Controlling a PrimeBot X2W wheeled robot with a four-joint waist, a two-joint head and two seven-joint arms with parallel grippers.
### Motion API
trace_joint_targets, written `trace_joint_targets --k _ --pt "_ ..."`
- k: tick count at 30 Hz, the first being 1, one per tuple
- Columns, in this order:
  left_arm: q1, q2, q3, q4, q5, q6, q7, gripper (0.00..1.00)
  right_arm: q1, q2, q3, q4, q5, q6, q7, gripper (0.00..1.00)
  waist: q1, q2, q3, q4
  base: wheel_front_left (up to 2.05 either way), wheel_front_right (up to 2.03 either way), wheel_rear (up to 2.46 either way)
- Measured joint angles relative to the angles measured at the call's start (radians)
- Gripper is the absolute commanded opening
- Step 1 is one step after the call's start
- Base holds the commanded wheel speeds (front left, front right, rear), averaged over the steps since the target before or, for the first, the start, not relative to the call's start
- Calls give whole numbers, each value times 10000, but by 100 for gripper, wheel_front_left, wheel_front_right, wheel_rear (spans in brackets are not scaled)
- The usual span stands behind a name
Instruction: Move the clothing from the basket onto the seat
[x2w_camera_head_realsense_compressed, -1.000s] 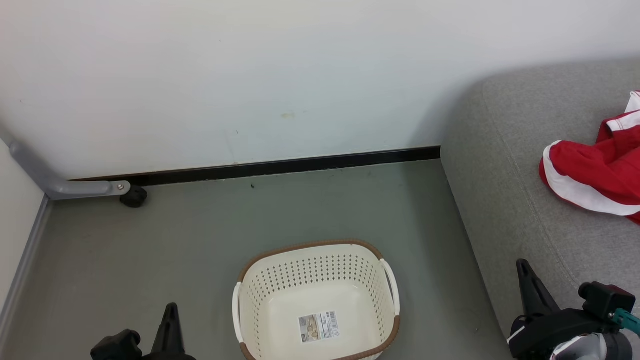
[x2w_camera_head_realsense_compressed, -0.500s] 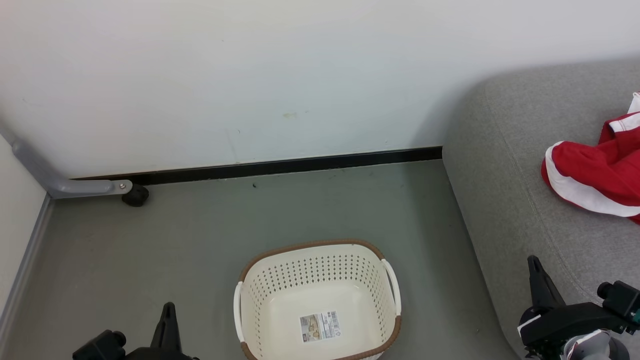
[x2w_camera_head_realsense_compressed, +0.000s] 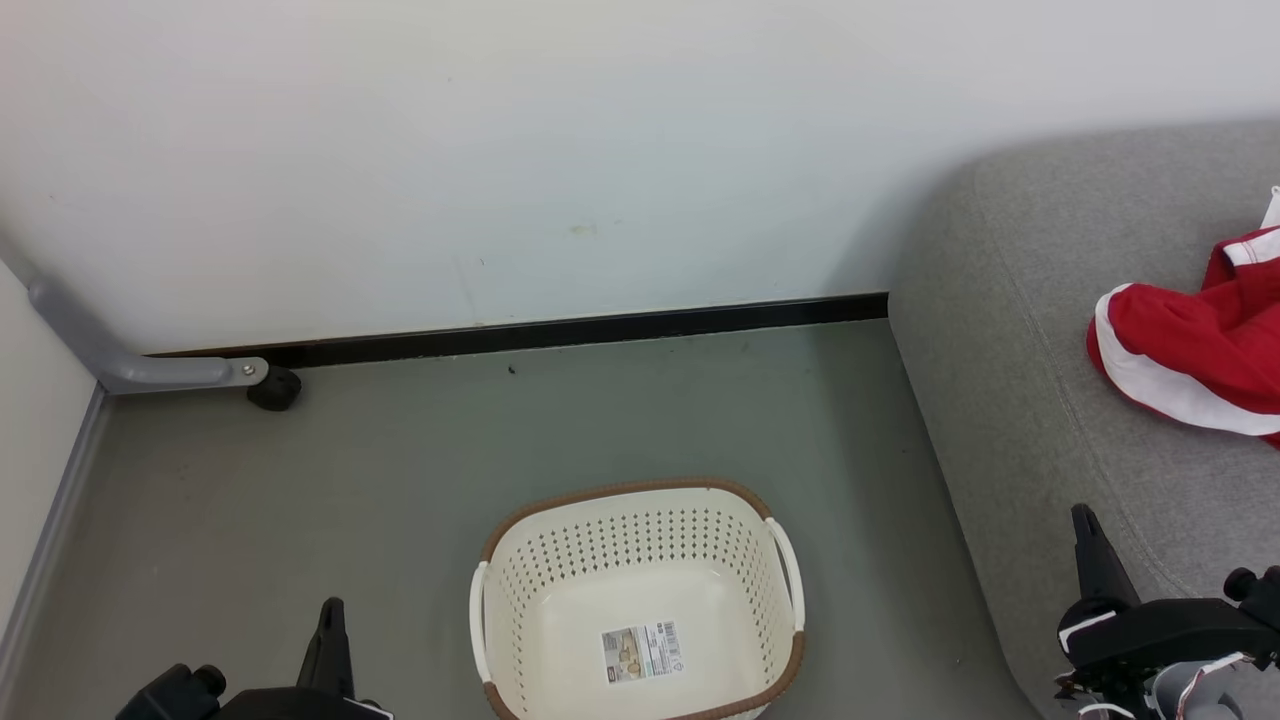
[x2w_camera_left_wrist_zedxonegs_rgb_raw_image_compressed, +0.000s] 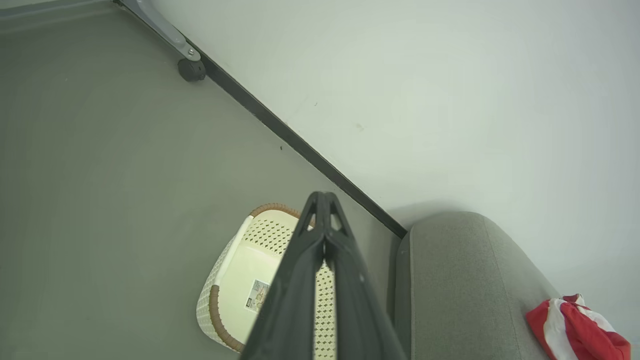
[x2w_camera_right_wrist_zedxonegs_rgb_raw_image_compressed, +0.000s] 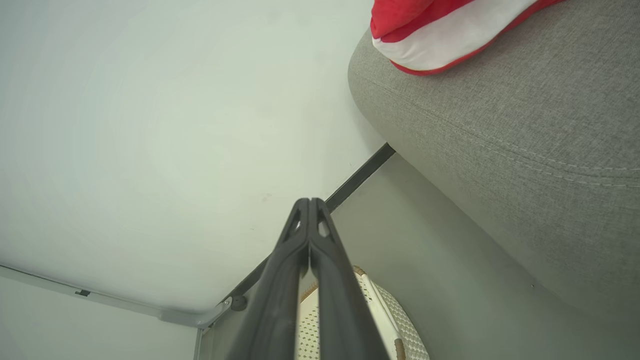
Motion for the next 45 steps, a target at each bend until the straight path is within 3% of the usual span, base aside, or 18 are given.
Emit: trace_joint_targets --k 45 --pt "-212 -148 943 -731 -5561 -970 1505 0 165 439 -1438 -859 5666 180 1538 0 0 0 25 145 0 0 0"
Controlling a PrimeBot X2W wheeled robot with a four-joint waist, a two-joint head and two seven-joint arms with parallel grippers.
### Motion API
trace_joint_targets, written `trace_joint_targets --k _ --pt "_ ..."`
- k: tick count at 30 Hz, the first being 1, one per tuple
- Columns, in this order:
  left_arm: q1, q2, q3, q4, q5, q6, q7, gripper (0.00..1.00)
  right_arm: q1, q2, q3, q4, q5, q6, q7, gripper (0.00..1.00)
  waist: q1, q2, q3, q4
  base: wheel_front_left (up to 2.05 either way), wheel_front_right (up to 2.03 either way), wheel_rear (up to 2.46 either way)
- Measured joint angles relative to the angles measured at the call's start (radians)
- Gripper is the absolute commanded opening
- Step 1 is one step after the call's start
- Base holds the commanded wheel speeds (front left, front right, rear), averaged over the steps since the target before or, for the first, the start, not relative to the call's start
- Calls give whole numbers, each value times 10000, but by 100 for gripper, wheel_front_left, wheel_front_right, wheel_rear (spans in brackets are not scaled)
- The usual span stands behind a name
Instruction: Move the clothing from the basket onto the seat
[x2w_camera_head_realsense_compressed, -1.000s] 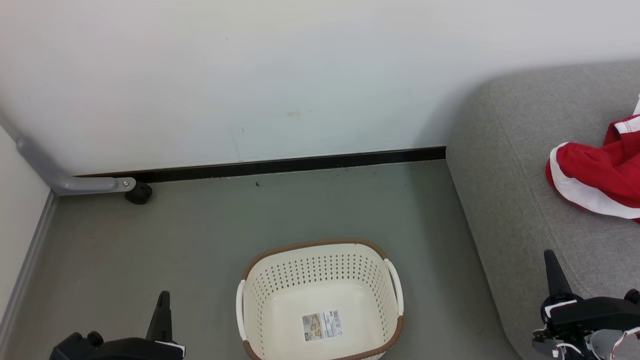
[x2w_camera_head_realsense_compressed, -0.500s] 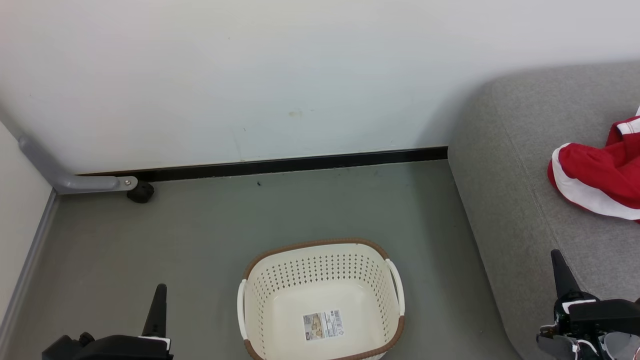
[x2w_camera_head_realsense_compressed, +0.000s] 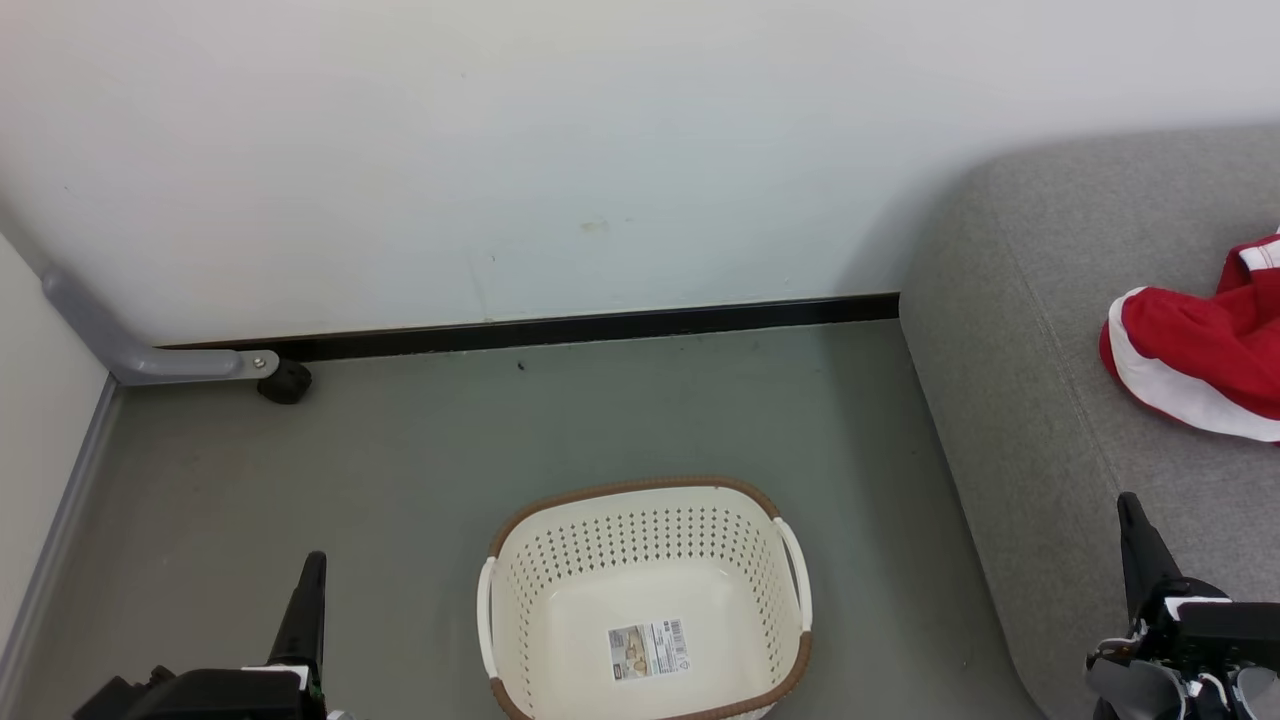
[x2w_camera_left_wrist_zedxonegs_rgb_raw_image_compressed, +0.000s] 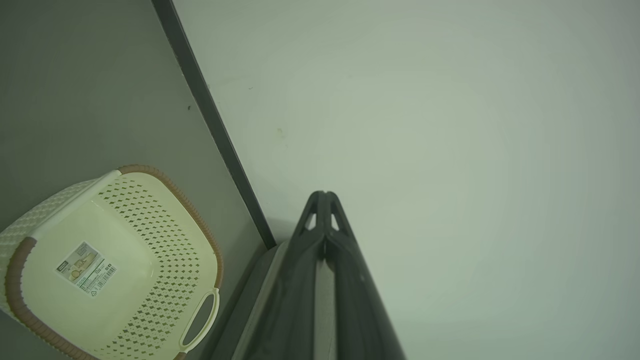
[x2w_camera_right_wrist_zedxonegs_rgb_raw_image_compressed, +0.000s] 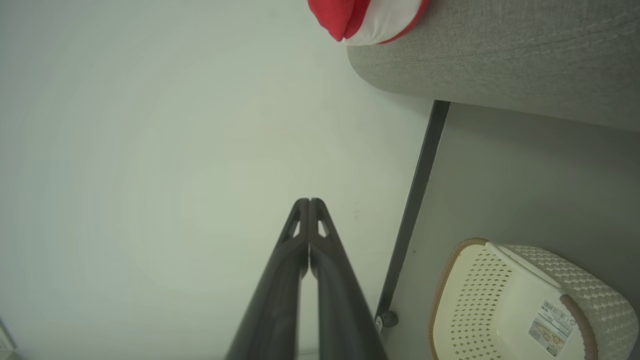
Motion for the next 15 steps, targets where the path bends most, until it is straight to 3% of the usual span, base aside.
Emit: trace_joint_targets --k 8,15 --pt "-112 -33 176 -127 -982 -144 253 0 23 75 -253 -163 1064 12 276 0 0 0 4 26 0 0 0" --pt "-113 -42 188 -142 -1009 -171 265 0 29 88 -278 -173 1106 12 297 0 0 1 4 26 0 0 0"
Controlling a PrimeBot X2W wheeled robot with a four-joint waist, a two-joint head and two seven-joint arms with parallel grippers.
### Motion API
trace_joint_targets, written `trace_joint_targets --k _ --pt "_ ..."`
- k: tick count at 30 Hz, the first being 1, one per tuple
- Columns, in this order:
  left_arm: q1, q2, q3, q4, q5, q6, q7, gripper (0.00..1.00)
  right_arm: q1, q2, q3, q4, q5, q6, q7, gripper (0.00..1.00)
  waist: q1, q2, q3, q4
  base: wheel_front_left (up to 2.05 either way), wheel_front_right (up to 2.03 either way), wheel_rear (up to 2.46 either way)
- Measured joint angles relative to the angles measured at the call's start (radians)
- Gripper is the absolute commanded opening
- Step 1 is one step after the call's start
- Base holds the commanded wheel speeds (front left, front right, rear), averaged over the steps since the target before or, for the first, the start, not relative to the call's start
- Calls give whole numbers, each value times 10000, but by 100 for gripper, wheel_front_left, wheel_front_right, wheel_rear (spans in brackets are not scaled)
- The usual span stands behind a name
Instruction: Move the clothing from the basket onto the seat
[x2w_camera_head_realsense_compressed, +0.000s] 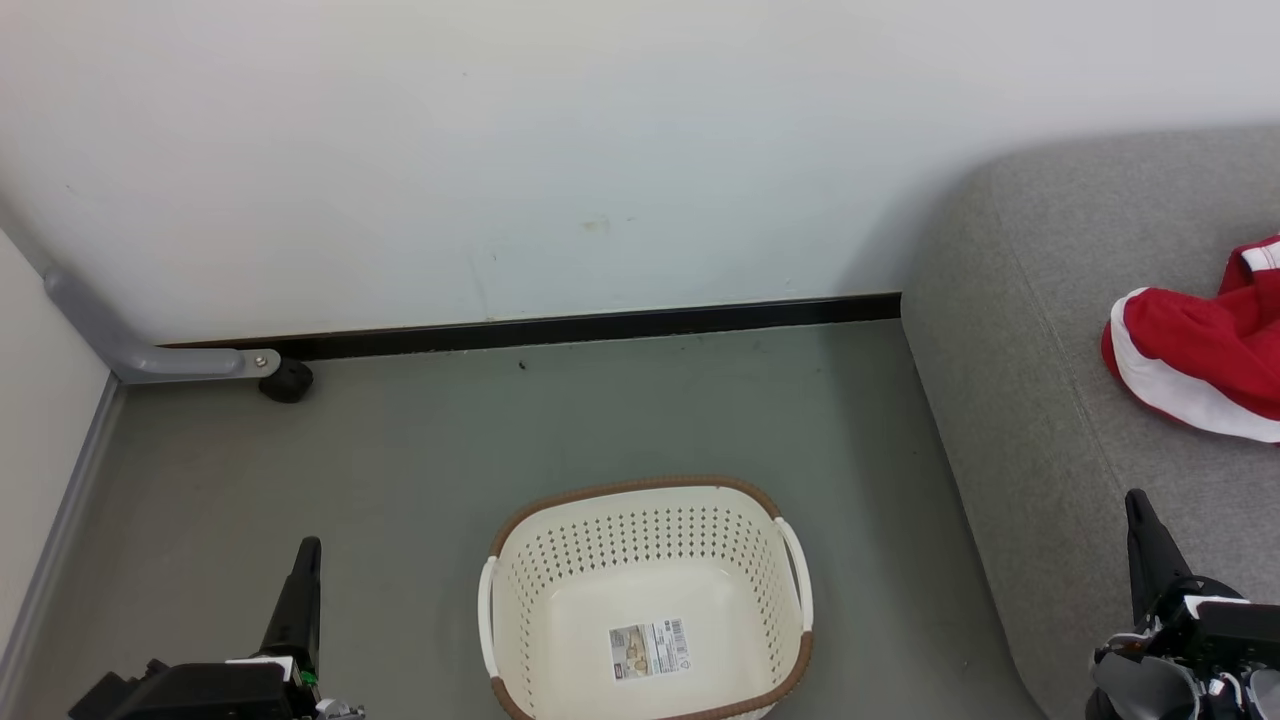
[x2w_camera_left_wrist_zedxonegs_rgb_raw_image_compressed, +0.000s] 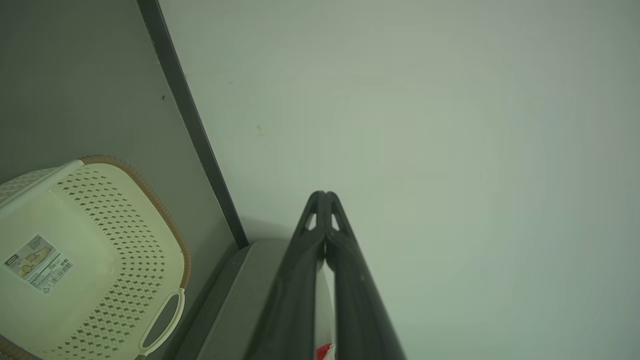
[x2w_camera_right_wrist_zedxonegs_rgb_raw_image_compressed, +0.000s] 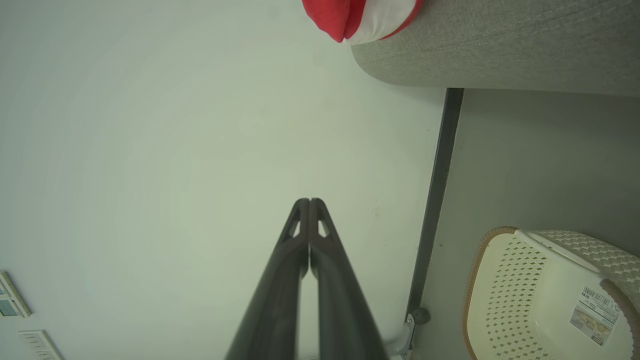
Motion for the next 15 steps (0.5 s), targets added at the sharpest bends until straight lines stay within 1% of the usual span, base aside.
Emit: trace_joint_targets --k 15 --pt "0 -8 0 -8 0 0 0 0 4 4 0 -17 8 0 0 0 0 0 1 0 0 0 0"
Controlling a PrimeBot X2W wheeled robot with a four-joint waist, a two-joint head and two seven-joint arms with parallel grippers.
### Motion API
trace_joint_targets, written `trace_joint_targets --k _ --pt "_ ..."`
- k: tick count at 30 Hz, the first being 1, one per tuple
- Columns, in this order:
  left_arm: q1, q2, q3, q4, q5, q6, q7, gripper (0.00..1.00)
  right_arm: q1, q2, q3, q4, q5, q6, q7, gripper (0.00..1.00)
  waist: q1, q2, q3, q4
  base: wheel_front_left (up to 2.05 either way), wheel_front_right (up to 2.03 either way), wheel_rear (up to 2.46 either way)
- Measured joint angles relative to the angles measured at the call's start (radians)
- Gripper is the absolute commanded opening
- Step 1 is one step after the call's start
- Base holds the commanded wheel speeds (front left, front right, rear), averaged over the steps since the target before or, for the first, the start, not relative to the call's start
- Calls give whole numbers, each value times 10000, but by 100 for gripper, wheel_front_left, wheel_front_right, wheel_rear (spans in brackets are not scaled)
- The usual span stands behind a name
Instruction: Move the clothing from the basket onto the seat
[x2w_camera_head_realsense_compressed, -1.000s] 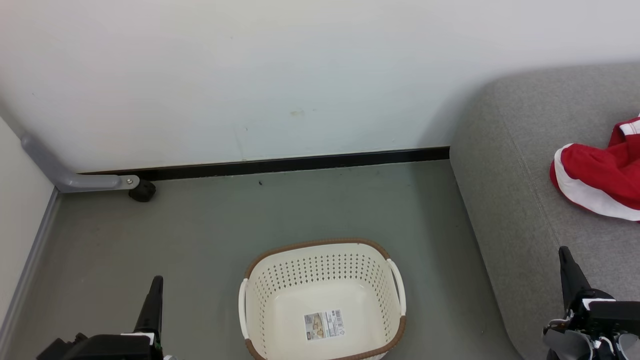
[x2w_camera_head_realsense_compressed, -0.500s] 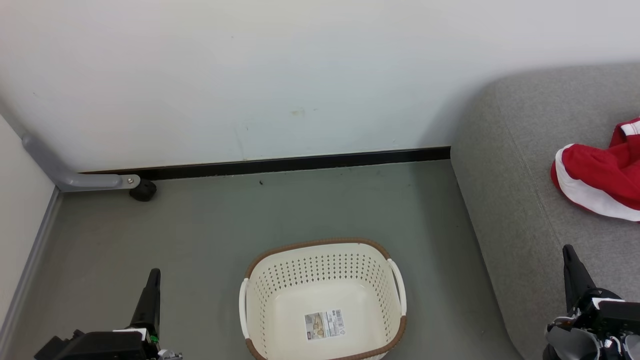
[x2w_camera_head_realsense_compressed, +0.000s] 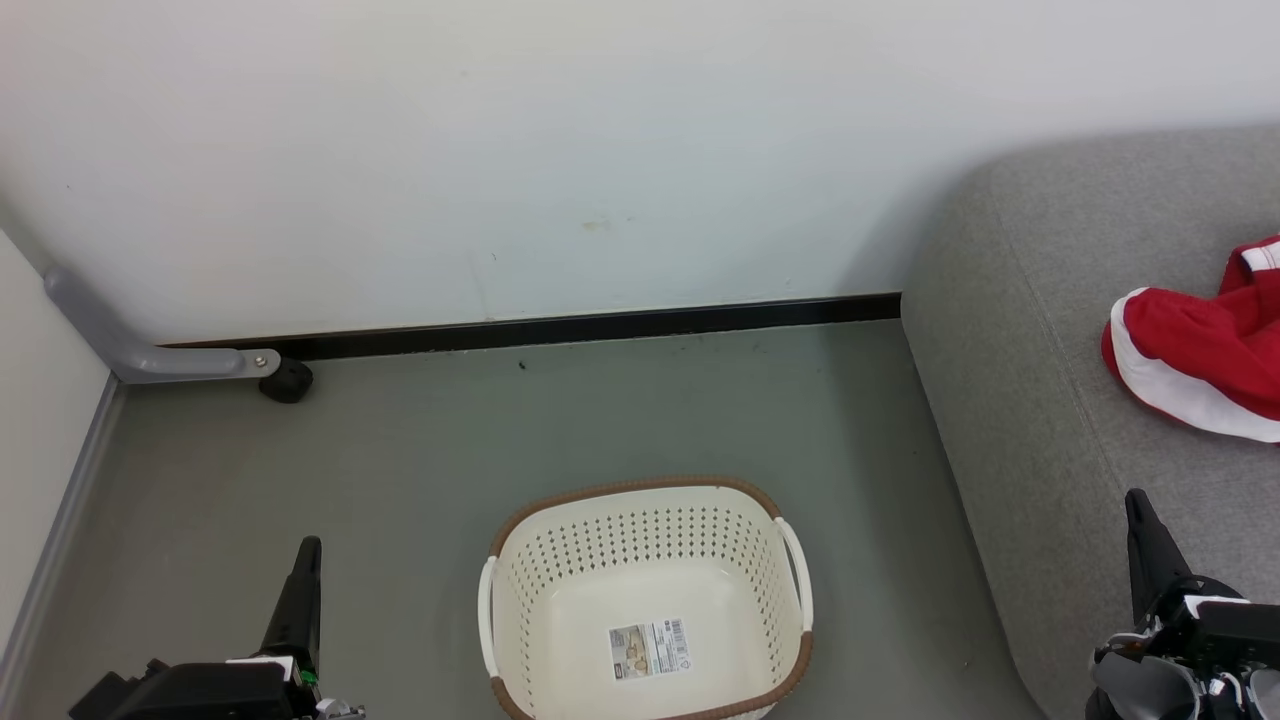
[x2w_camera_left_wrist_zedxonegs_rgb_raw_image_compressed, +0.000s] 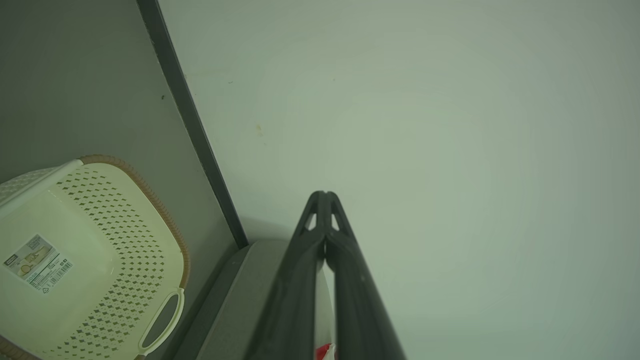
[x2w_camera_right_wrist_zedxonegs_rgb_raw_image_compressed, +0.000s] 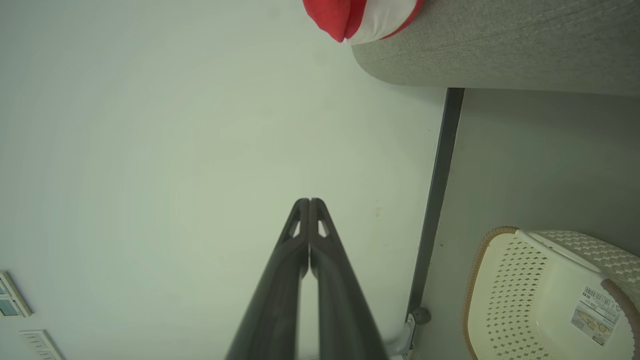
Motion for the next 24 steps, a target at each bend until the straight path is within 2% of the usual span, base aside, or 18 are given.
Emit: trace_joint_targets --k 24 --pt "0 -2 -2 -23 0 0 0 0 4 2 2 -8 2 0 0 0 0 0 1 0 0 0 0"
